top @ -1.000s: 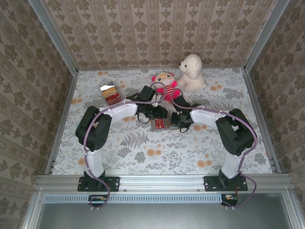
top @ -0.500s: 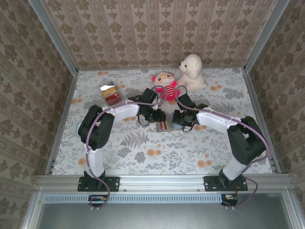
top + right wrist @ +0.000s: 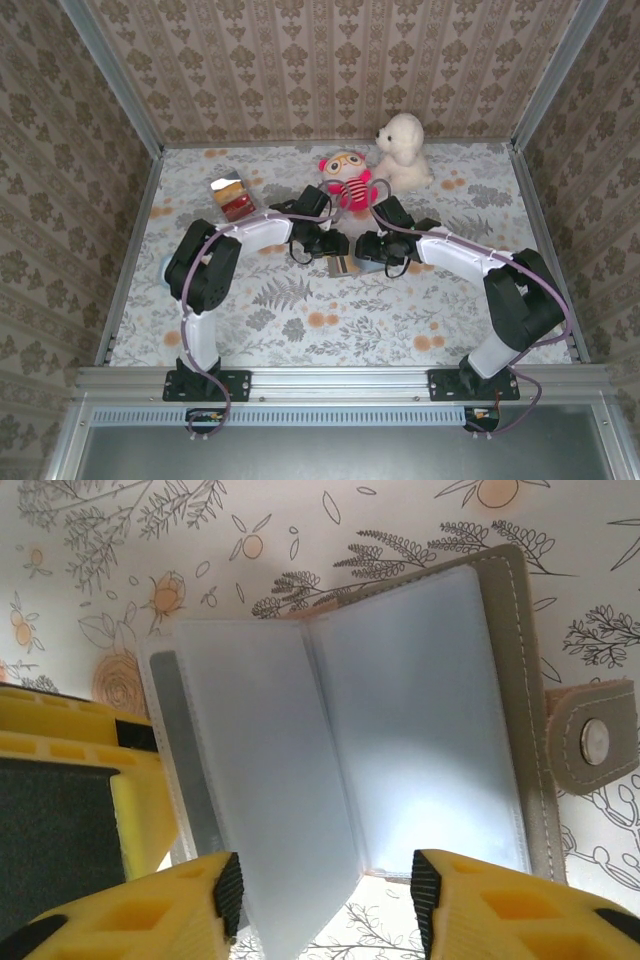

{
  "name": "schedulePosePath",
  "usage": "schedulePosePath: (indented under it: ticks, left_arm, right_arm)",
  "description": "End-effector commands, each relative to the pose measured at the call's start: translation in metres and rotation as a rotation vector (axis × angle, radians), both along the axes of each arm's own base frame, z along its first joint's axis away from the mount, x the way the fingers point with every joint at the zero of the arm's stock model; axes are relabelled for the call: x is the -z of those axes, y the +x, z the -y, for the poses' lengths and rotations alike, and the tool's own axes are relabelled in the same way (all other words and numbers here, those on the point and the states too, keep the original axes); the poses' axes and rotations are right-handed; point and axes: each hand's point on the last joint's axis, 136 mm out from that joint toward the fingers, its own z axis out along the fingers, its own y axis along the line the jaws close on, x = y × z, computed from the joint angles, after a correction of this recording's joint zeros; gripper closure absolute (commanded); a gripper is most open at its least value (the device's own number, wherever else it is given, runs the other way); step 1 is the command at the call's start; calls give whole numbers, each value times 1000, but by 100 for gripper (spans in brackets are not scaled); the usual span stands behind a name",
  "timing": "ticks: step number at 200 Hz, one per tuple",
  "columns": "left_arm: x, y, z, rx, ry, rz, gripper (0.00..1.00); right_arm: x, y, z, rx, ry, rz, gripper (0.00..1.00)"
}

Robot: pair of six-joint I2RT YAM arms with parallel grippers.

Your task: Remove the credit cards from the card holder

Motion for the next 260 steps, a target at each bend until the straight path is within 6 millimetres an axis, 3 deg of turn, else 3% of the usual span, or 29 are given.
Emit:
schedulePosePath:
  ticks: [1,115,199,224,260]
  left_arm:
    - [3,0,5,9,6,-15,58]
    - [-1,4,10,11,-6,-13,46]
    - [-1,3,12,18,-6,-15,43]
    - [-1,4,12,17,-2,-12,43]
    - [4,4,6,8,32,-17,45]
  right_arm:
    - [6,-10,-3,-73,-16,-11,42]
    - [5,-26,-22,-246,-47,84,18]
    - [6,-20,-35,-248,-62,111,14]
    - [11,-13,-18,-159,-147,102,16]
    - [12,-11,14,-40,-278,117,31]
